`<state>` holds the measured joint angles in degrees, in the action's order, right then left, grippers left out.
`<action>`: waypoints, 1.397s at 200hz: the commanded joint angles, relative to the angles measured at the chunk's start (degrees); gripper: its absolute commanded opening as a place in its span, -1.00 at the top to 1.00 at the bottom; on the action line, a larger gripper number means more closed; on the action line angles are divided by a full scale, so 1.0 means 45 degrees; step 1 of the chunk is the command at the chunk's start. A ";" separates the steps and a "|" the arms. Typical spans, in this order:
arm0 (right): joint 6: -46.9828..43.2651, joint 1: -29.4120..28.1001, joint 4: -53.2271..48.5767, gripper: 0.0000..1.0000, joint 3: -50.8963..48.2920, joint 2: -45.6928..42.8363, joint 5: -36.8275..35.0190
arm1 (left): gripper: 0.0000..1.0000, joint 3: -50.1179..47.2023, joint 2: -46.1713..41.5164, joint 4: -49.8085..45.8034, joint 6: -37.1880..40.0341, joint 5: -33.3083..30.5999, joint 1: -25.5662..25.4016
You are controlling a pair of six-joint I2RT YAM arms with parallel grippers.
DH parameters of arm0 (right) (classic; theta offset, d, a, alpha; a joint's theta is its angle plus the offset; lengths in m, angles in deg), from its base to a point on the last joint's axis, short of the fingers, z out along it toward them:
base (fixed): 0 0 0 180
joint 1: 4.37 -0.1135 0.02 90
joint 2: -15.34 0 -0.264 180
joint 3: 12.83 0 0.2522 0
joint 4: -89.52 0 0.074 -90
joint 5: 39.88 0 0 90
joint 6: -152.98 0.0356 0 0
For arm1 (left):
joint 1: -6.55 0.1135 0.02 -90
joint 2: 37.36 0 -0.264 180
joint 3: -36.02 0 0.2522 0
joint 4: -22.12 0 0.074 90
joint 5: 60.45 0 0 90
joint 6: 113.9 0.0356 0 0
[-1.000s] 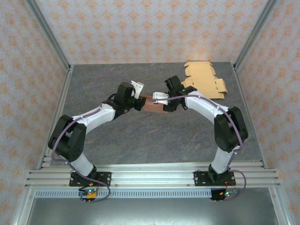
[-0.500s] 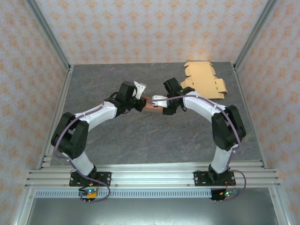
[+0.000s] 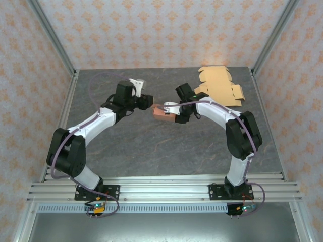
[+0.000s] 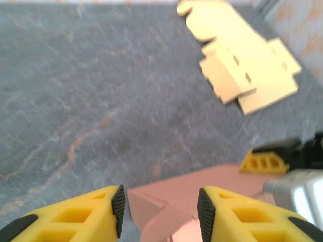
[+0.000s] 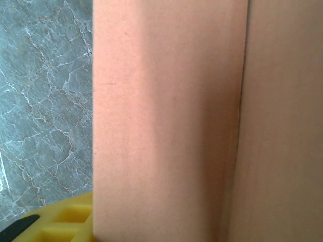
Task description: Fold the paper box
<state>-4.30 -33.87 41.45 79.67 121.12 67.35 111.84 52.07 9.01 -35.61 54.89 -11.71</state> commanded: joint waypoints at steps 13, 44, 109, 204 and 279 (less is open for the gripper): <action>0.0129 0.0163 -0.1525 0.12 -0.0110 0.0549 0.0281 | 0.06 -0.0288 -0.0639 0.1198 -0.1012 0.0605 0.0367; 0.0133 0.0263 -0.1575 0.12 -0.0034 0.0569 0.0434 | 0.11 -0.0368 -0.0420 0.1081 0.0440 0.2060 0.0318; 0.0214 0.0374 -0.1756 0.12 0.0127 0.0650 0.0839 | 0.26 0.0059 0.0180 -0.1817 0.5752 0.2619 -0.0332; 0.0296 0.0399 -0.2023 0.12 0.0311 0.0734 0.1128 | 0.68 0.1145 0.1484 -0.2078 0.6603 0.2551 -0.0563; 0.0319 0.0402 -0.2082 0.12 0.0303 0.0784 0.1138 | 0.87 0.1469 0.1886 -0.2859 0.6889 0.1877 -0.0746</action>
<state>-3.43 -32.05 38.43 81.53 122.14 71.13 115.73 59.57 -1.16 -6.12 64.86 -15.12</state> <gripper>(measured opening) 0.441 0.171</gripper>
